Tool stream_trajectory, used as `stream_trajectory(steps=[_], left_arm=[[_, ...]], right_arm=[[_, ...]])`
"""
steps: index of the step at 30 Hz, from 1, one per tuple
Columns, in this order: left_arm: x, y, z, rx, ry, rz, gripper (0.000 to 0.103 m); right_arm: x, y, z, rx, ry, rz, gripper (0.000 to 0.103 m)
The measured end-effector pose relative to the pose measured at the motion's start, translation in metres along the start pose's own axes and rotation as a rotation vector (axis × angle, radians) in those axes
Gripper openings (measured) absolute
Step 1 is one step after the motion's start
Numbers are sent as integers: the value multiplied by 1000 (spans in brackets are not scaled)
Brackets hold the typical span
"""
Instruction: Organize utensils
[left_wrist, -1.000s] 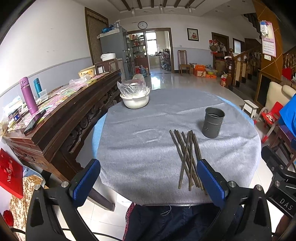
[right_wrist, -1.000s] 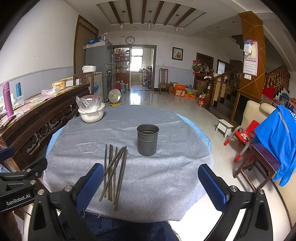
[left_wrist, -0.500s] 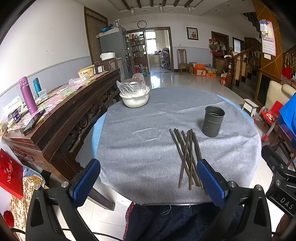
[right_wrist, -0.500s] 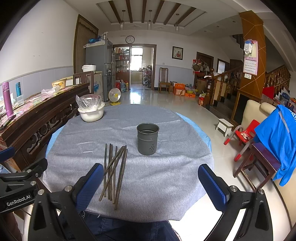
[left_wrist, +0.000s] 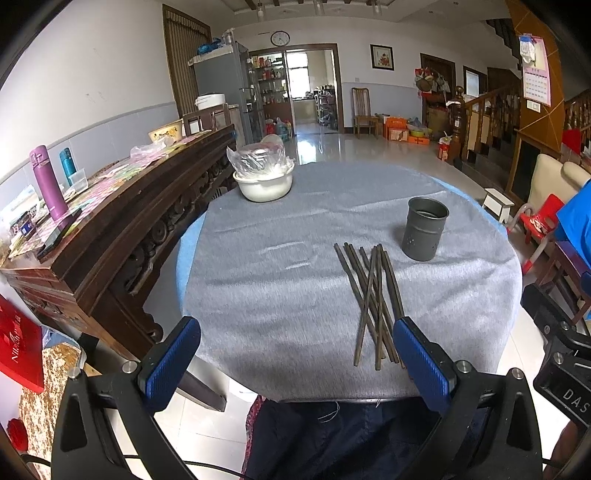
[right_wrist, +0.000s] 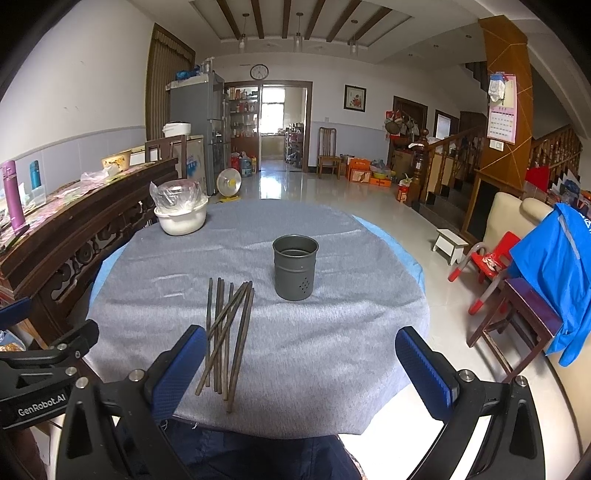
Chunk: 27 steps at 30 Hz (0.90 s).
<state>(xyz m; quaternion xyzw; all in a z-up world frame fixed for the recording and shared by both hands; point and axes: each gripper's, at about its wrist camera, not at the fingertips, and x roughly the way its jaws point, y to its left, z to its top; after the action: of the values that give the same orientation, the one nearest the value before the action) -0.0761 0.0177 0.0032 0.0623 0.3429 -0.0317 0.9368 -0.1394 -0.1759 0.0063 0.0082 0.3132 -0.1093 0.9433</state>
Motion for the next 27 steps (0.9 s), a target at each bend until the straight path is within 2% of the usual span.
stream_trajectory(steps=[5,8,11,13,14,16,20,22,24,25,27], left_arm=[[18,3,5,-15,32,-11,103],[36,9,12,-39,73,-27,103],[58,18,20,-76,123,-51,103],[75,25,25,-105,163,-73,103],[82,26,26,-113,178,-78,103],[101,29,30,-124,217,-98,103],[135,29,36,-135,280,-130,100],[153,26,41,-143,318,-168,90],[170,21,44,-144,356,-208,75],[177,17,45,-138,371,-228,71],[187,6,45,-116,395,-259,57]], right_arm=[[13,-3,2,-5,-5,2,103],[29,-8,8,13,4,45,103],[52,-15,14,46,42,142,103],[77,-19,20,70,104,234,103],[85,-21,21,52,119,232,103],[113,-24,26,83,177,290,103],[169,-27,31,212,289,411,100],[201,-22,34,251,345,450,80],[222,-14,37,243,369,448,65],[231,-10,39,242,380,453,60],[245,-4,41,247,402,470,51]])
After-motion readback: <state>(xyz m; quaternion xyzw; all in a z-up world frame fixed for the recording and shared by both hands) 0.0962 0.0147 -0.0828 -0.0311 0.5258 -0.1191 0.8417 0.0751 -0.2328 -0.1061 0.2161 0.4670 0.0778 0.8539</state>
